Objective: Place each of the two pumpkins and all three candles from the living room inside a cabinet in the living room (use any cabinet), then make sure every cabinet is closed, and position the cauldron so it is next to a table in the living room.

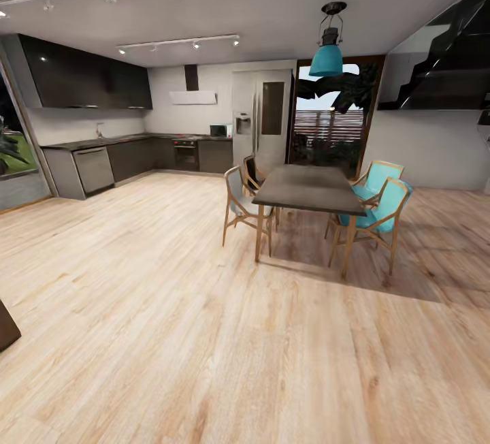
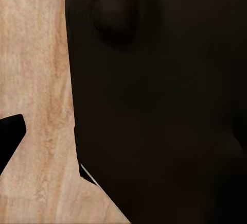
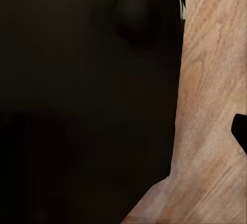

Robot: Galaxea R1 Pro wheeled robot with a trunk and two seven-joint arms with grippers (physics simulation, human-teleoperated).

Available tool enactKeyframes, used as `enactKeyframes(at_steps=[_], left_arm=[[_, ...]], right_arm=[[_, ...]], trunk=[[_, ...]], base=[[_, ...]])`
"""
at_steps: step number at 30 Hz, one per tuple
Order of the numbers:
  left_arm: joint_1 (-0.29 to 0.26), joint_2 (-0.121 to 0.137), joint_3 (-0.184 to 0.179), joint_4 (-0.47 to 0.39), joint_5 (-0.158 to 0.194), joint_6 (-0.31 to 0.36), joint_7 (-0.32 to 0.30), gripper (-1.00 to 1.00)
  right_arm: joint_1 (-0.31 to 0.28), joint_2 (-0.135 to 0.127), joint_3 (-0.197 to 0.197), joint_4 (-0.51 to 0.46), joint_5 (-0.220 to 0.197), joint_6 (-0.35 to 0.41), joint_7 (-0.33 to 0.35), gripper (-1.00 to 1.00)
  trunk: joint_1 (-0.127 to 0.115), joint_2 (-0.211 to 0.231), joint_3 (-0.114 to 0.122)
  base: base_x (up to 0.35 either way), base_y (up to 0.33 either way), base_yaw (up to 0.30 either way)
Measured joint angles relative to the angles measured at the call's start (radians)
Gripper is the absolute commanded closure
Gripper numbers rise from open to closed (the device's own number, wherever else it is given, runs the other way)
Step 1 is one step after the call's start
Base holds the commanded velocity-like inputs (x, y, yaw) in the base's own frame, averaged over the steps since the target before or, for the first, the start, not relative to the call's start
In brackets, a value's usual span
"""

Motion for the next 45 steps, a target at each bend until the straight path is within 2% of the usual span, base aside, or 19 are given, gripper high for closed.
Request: enactKeyframes(at_steps=[2,15,20,45], left_arm=[[-0.002,-0.008,0.003,-0.011,0.007,-0.004,-0.007,-1.0],[-0.002,-0.007,0.004,-0.054,0.007,-0.003,-0.006,-1.0],[-0.001,-0.007,0.004,-0.055,0.007,-0.003,-0.006,-1.0],[-0.001,-0.006,0.006,-0.058,0.007,-0.003,-0.004,-1.0]], right_arm=[[-0.011,-0.002,0.009,-0.012,0.011,-0.011,0.004,-1.0],[-0.082,0.0,0.003,-0.044,0.003,-0.069,0.0,-1.0],[-0.082,0.002,0.008,-0.039,0.008,-0.093,0.001,-1.0],[-0.082,0.003,0.012,-0.035,0.01,-0.092,-0.007,-1.0]], trunk=[[0.0,0.0,0.0],[0.0,0.0,0.0],[0.0,0.0,-0.001],[0.0,0.0,-0.039]], base=[[0.0,0.0,0.0],[0.0,0.0,0.0],[0.0,0.0,0.003],[0.0,0.0,0.081]])
